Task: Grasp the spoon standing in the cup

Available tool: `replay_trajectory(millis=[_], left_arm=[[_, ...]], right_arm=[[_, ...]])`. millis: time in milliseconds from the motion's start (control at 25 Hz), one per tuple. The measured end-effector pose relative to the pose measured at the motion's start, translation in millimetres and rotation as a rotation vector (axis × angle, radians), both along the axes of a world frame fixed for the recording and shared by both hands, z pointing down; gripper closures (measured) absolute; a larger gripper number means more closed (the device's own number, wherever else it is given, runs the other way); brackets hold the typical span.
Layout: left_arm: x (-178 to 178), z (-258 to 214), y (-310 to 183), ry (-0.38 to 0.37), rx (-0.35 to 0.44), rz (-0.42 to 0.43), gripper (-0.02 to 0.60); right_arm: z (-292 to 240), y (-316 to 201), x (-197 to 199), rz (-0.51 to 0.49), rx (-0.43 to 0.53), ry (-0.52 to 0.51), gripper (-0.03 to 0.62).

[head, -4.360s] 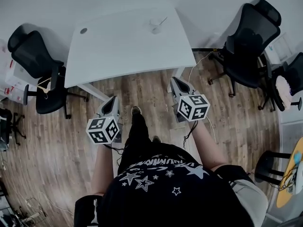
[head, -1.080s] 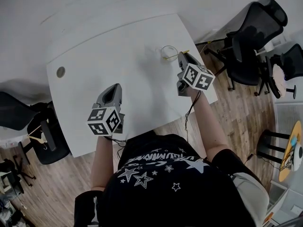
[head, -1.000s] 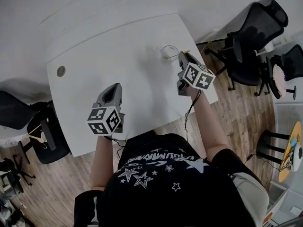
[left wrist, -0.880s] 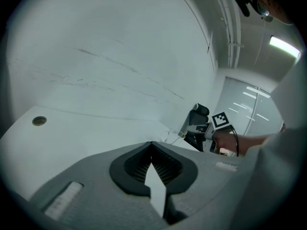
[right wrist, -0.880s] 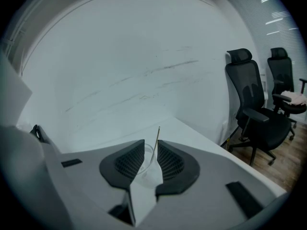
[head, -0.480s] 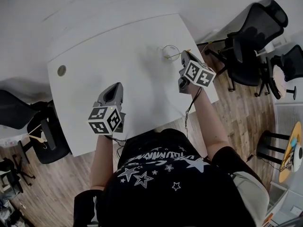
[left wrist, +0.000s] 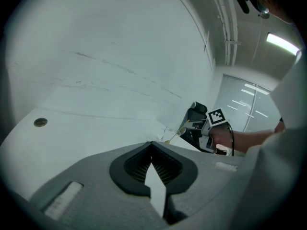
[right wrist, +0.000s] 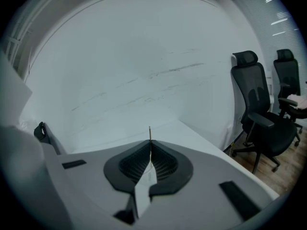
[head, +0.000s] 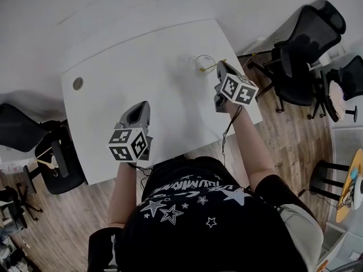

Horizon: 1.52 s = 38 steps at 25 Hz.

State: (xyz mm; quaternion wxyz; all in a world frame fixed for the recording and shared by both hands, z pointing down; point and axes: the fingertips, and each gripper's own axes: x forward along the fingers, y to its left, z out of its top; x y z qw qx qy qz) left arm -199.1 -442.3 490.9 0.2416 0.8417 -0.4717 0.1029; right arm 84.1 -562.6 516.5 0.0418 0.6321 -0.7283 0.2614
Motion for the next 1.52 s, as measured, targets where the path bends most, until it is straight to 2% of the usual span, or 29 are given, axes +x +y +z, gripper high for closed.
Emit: replay_trajectory(millis=[840, 1040, 1520], left_arm=[[8.9, -35.1, 40.4, -0.005, 0.078, -0.045, 0.574], [17.1, -44.7, 50.8, -0.006, 0.099, -0.044, 0.574], [47.3, -62.0, 82.3, -0.002, 0.131, -0.050, 0.574]], right_arm=[[-62.6, 32.4, 6.5, -0.032, 0.148, -0.028, 0.579], [-93.3, 45.0, 11.7, -0.017, 0.239, -0.016, 0.579], [-125.1, 88.5, 21.8, -0.064, 0.283, -0.078, 0.579]])
